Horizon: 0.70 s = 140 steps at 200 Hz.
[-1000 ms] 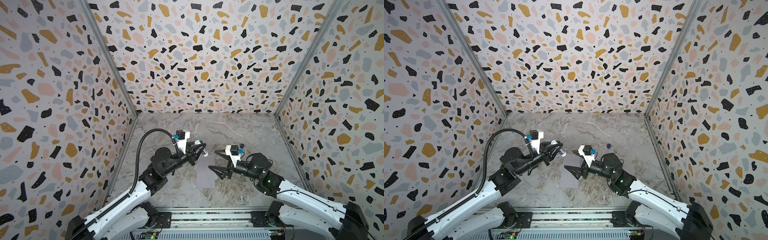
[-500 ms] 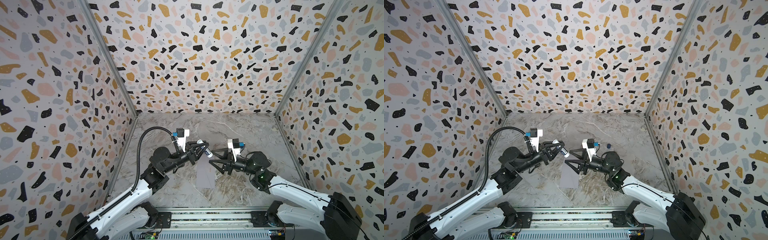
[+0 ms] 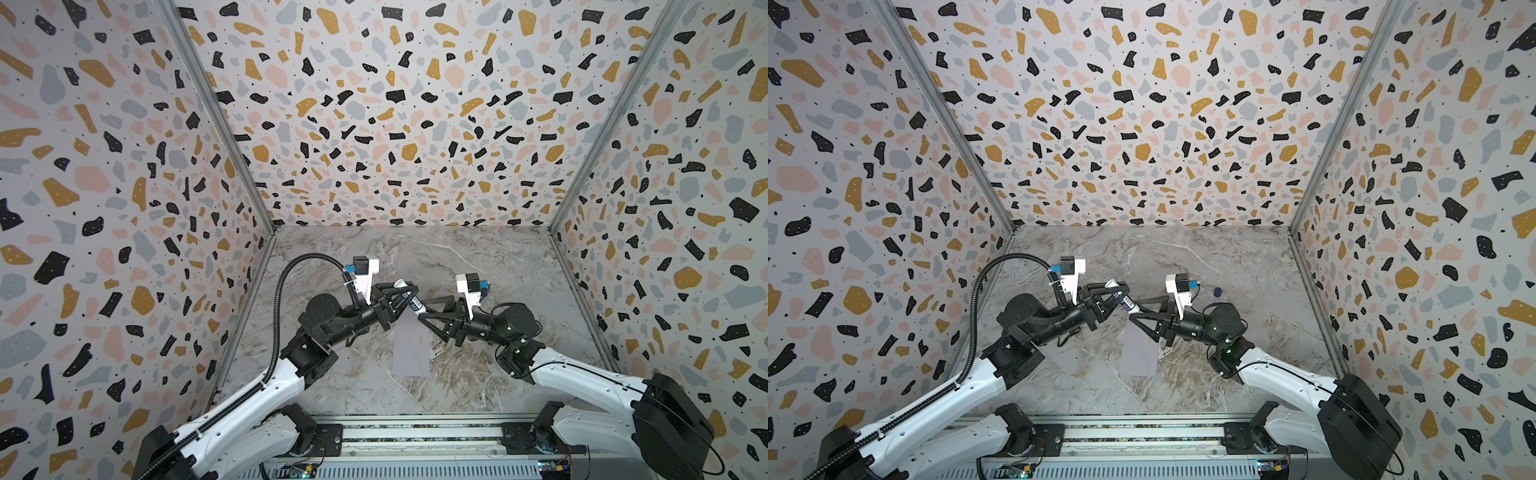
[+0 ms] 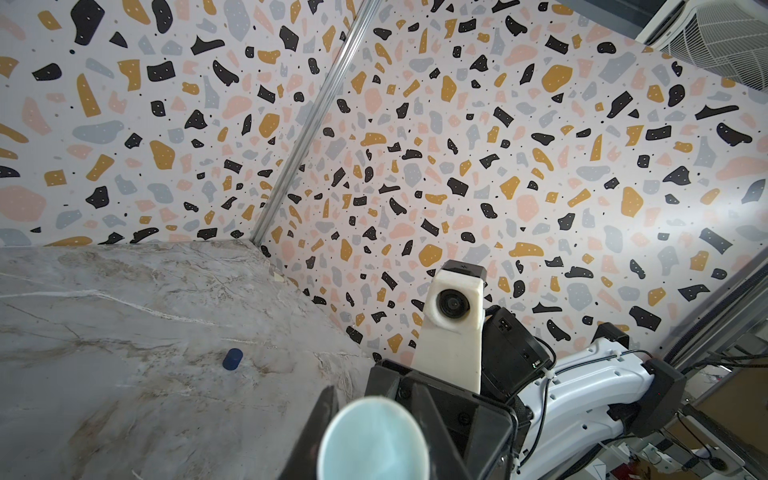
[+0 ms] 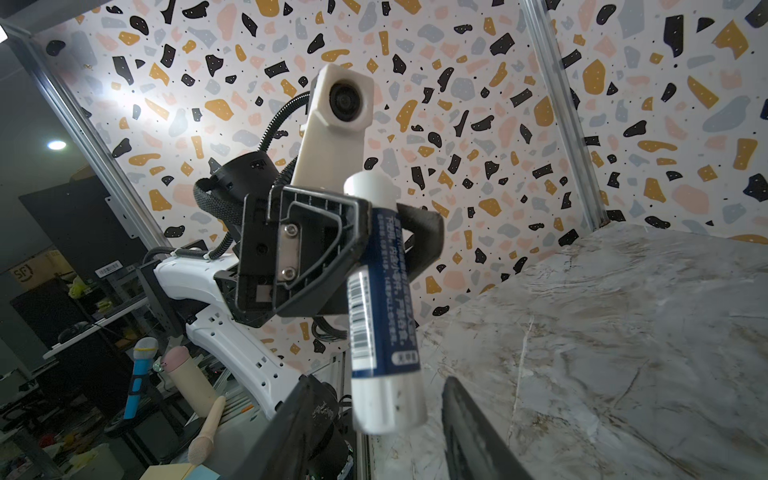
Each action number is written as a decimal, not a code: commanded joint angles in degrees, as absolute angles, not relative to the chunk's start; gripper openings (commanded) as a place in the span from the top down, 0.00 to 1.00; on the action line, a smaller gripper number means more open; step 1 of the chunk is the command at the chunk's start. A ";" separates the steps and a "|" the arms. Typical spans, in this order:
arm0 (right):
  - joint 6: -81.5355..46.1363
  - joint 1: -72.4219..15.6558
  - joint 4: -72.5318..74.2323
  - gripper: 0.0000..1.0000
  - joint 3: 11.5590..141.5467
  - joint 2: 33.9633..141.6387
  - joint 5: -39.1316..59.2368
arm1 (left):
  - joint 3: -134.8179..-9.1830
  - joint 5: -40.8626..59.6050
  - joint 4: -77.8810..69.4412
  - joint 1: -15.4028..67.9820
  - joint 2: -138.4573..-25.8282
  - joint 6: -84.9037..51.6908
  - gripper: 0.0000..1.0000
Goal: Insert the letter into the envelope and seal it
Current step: 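Bring the right gripper back and close it on the glue stick base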
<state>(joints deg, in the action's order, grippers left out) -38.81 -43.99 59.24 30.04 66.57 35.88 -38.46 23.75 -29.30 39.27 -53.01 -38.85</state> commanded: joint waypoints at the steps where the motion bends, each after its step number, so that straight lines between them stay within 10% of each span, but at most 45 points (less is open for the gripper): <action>1: -39.72 -43.77 62.13 0.53 31.12 66.77 36.91 | -38.62 24.63 -33.48 39.07 -52.51 -39.11 1.00; 140: -31.85 -45.26 49.37 1.00 34.39 63.13 24.99 | -37.86 23.56 -33.30 39.02 -53.39 -38.94 1.00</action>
